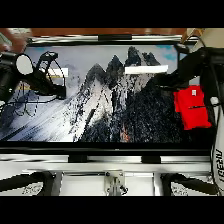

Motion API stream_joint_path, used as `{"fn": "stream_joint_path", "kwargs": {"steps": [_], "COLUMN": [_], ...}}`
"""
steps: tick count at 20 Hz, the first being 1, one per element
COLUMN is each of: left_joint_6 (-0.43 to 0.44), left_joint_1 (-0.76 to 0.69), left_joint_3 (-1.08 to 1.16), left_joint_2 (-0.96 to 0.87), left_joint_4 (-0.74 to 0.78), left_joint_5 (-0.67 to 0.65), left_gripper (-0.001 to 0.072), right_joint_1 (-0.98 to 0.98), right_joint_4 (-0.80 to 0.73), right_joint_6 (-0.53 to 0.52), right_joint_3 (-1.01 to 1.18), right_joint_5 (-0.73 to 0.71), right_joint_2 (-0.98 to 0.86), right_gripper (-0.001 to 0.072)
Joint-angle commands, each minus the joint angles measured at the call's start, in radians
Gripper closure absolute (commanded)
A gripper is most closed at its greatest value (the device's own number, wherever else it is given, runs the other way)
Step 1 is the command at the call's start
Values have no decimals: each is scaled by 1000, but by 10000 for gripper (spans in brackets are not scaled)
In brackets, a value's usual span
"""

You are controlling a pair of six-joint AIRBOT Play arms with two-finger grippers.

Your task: Fold the shirts.

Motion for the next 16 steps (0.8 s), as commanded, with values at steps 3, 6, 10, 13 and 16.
{"fn": "stream_joint_path", "kwargs": {"steps": [3, 6, 10, 13, 16], "left_joint_6": [-24, -60, -59, -59, -59], "left_joint_1": [-2, -2, -2, -2, -2], "left_joint_3": [4, 2, 2, 2, 2], "left_joint_2": [-12, -12, -12, -12, -12], "left_joint_4": [51, 48, 48, 48, 48], "left_joint_5": [-17, 14, 15, 16, 16], "left_gripper": [39, 39, 39, 39, 39], "right_joint_1": [77, 77, 77, 77, 77], "right_joint_4": [29, 26, 26, 26, 26], "right_joint_6": [-3, -3, -4, -3, -3], "right_joint_3": [2, 2, 2, 2, 2], "right_joint_5": [-37, -37, -37, -37, -37], "right_joint_2": [-35, -35, -35, -35, -35], "right_gripper": [256, 256, 256, 256, 256]}}
